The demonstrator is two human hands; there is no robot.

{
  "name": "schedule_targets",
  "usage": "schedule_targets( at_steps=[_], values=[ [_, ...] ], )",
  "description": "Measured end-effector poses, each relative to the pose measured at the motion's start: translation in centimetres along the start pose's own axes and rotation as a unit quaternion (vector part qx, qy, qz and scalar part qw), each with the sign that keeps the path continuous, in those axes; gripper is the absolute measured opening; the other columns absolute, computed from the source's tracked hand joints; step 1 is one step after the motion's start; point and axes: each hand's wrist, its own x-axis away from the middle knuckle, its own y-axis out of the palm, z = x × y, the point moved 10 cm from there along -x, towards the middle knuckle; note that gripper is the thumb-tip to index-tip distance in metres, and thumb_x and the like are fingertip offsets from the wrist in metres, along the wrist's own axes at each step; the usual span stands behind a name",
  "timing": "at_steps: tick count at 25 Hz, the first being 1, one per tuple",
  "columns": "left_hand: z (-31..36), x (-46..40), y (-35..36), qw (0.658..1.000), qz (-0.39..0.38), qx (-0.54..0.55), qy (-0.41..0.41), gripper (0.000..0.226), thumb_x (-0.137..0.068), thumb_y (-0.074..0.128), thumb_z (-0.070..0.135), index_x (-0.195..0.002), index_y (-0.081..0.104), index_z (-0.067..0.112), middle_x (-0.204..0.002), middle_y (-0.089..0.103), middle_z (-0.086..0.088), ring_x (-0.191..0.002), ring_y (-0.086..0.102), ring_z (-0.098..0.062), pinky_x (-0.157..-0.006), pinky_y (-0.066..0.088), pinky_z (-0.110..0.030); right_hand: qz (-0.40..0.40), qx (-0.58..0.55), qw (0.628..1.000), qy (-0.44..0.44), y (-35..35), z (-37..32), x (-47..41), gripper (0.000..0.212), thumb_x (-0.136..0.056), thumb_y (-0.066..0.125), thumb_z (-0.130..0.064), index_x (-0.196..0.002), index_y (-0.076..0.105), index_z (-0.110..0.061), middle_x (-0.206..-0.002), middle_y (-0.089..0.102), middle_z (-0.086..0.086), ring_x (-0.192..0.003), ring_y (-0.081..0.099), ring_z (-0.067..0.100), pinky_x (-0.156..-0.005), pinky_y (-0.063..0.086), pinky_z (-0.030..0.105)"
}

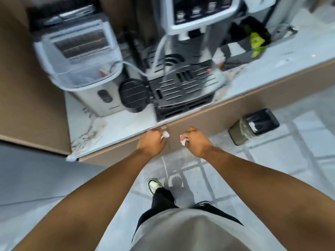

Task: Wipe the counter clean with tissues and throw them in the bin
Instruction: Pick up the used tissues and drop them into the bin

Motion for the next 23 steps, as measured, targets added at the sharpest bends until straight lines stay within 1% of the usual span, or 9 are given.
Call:
schedule_targets(
  at_steps=[2,5,9,11,12,14,18,21,23],
  values=[
    [6.3,-1.4,1.6,0.999,-0.010,-0.029,0.041,0.017,-0.090,0.053,0.028,-0.090,0.059,0.012,-0.101,0.068,-0.016,-0.093,0.063,-0.039,-0.067,0.046,-0.037,0.026,0.006,1.000,0.016,-2.5,4.6,2.4,0.031,-0.088,0.054,-0.004,-0.109,0.069,-0.021,-0.126,0.058,0.010,-0.113,0.059,0.028,-0.100,0.048,0.036],
    [14.8,-3.3,3.9,0.994,-0.027,-0.075,0.080,0.021,-0.091,0.051,0.033,-0.089,0.057,0.013,-0.098,0.068,-0.017,-0.091,0.062,-0.041,-0.064,0.039,-0.036,0.080,-0.039,0.994,0.065,-6.2,11.6,6.0,0.029,-0.088,0.056,-0.007,-0.109,0.069,-0.021,-0.128,0.059,0.012,-0.124,0.054,0.027,-0.105,0.043,0.034],
    [26.6,-5.2,7.3,0.983,-0.048,-0.091,0.155,0.018,-0.090,0.049,0.036,-0.082,0.050,0.020,-0.099,0.068,-0.015,-0.088,0.062,-0.040,-0.063,0.039,-0.035,0.133,-0.086,0.978,0.133,-10.0,22.0,12.0,0.029,-0.088,0.055,-0.006,-0.108,0.070,-0.020,-0.128,0.057,0.010,-0.121,0.055,0.025,-0.106,0.040,0.028],
    [31.4,-5.9,8.8,0.975,-0.055,-0.108,0.188,0.020,-0.089,0.049,0.037,-0.085,0.054,0.018,-0.100,0.068,-0.015,-0.090,0.062,-0.040,-0.066,0.041,-0.037,0.166,-0.104,0.967,0.164,-11.7,26.6,14.7,0.027,-0.088,0.056,-0.006,-0.106,0.069,-0.020,-0.125,0.058,0.010,-0.120,0.055,0.026,-0.104,0.041,0.030],
    [33.6,-6.5,9.7,0.970,-0.061,-0.118,0.201,0.021,-0.089,0.049,0.036,-0.089,0.055,0.016,-0.102,0.068,-0.015,-0.091,0.063,-0.041,-0.067,0.043,-0.038,0.181,-0.117,0.959,0.182,-12.5,28.8,16.1,0.026,-0.087,0.056,-0.006,-0.105,0.069,-0.020,-0.122,0.058,0.010,-0.115,0.058,0.028,-0.100,0.043,0.030],
    [37.0,-7.7,11.3,0.966,-0.073,-0.124,0.216,0.021,-0.088,0.049,0.036,-0.091,0.057,0.016,-0.102,0.067,-0.015,-0.091,0.063,-0.041,-0.067,0.043,-0.037,0.200,-0.141,0.947,0.210,-13.7,32.4,18.1,0.025,-0.085,0.057,-0.006,-0.103,0.067,-0.020,-0.118,0.058,0.011,-0.104,0.061,0.029,-0.093,0.044,0.029],
    [44.1,-11.7,14.6,0.957,-0.091,-0.121,0.248,0.017,-0.087,0.049,0.036,-0.085,0.051,0.019,-0.099,0.067,-0.014,-0.087,0.063,-0.038,-0.063,0.043,-0.036,0.202,-0.144,0.935,0.253,-15.8,40.6,19.5,0.026,-0.085,0.057,-0.007,-0.110,0.060,-0.015,-0.117,0.061,0.014,-0.105,0.059,0.032,-0.089,0.045,0.033],
    [47.6,-16.2,17.2,0.952,-0.115,-0.125,0.253,0.015,-0.088,0.049,0.033,-0.089,0.053,0.019,-0.100,0.066,-0.012,-0.087,0.063,-0.035,-0.065,0.048,-0.038,0.196,-0.164,0.921,0.292,-17.6,46.3,18.1,0.030,-0.087,0.057,-0.008,-0.116,0.055,-0.014,-0.115,0.063,0.014,-0.100,0.061,0.032,-0.085,0.050,0.035],
    [48.9,-19.7,18.7,0.954,-0.128,-0.124,0.241,0.019,-0.089,0.048,0.032,-0.091,0.055,0.015,-0.100,0.065,-0.012,-0.086,0.062,-0.033,-0.068,0.052,-0.040,0.191,-0.163,0.920,0.301,-19.2,49.3,16.4,0.032,-0.087,0.058,-0.009,-0.119,0.056,-0.012,-0.114,0.065,0.015,-0.098,0.062,0.033,-0.086,0.053,0.038]
  ],
)
